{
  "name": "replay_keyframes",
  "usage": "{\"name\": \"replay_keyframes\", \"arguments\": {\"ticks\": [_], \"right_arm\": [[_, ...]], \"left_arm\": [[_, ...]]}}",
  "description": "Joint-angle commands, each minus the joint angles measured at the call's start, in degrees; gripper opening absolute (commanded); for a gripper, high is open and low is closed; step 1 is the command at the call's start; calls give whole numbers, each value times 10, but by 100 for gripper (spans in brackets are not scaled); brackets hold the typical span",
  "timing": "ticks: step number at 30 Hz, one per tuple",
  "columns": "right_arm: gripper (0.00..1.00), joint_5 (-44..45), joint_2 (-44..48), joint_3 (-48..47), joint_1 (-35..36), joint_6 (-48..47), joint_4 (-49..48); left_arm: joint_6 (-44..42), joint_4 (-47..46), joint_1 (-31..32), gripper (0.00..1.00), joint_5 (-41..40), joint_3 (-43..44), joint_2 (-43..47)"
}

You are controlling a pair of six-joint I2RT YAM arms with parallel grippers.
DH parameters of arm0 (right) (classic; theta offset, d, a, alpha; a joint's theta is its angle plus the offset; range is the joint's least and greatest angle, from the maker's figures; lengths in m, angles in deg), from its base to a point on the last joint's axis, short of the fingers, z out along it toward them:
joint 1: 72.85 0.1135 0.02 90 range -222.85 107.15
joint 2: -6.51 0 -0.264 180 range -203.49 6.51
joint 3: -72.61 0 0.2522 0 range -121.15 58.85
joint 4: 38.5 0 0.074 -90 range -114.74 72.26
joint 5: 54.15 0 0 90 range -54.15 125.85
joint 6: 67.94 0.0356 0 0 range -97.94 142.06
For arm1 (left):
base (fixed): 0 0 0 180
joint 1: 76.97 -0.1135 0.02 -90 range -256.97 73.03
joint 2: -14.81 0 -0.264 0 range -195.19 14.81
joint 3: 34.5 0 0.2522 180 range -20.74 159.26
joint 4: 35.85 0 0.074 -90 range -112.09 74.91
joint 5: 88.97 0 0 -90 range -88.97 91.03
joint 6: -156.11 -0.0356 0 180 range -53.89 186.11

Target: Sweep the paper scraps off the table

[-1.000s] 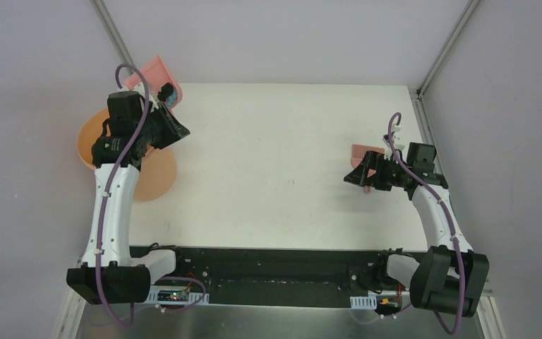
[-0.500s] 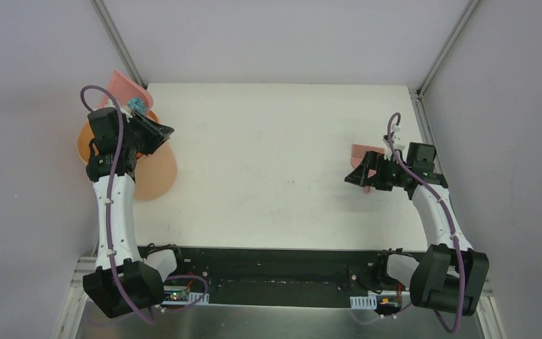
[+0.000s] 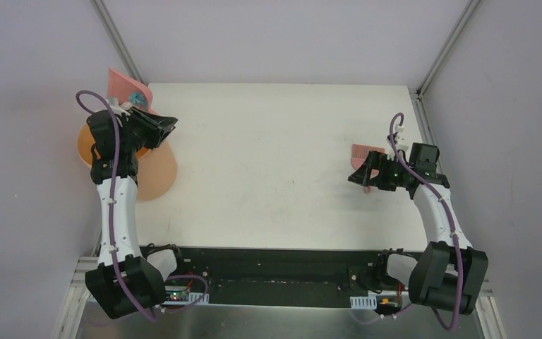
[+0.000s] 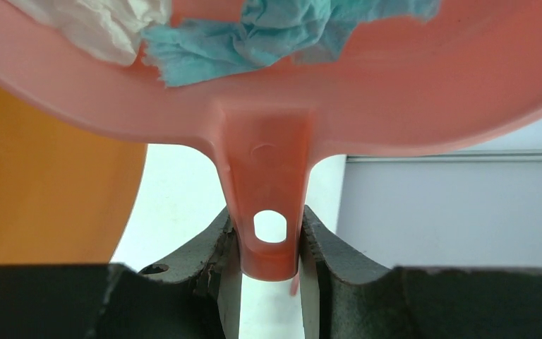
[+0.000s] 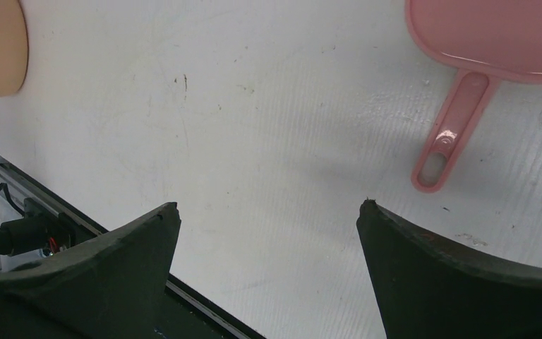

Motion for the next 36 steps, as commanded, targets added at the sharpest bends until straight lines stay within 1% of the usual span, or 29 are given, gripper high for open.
{"name": "replay_keyframes", "arguments": {"ticks": [1, 3, 5, 8, 13, 18, 23, 26, 31, 36], "right_arm": [[100, 7, 8, 2, -13, -14, -22], [100, 9, 10, 3, -20, -14, -23], [100, 9, 10, 5, -27, -12, -24], [100, 9, 5, 6, -35, -11, -28], [100, 12, -8, 6, -44, -13, -30], [100, 8, -1, 8, -55, -14, -30], [100, 5, 4, 10, -62, -13, -32], [100, 1, 4, 11, -66, -12, -32], [100, -2, 1, 10, -69, -12, -31], [100, -5, 3, 11, -71, -13, -32]], "left_arm": [[145, -190, -21, 0, 72, -55, 1], [228, -302, -21, 0, 85, -92, -2], [289, -384, -22, 0, 80, -123, -2], [346, -450, -22, 0, 67, -150, -3], [427, -587, -22, 0, 47, -185, -7], [494, -676, -22, 0, 18, -209, -5], [583, -766, -22, 0, -68, -278, -6], [611, -815, -23, 0, -113, -303, -4], [643, -890, -22, 0, -167, -312, -3], [679, -929, -21, 0, -183, -303, -6]]}}
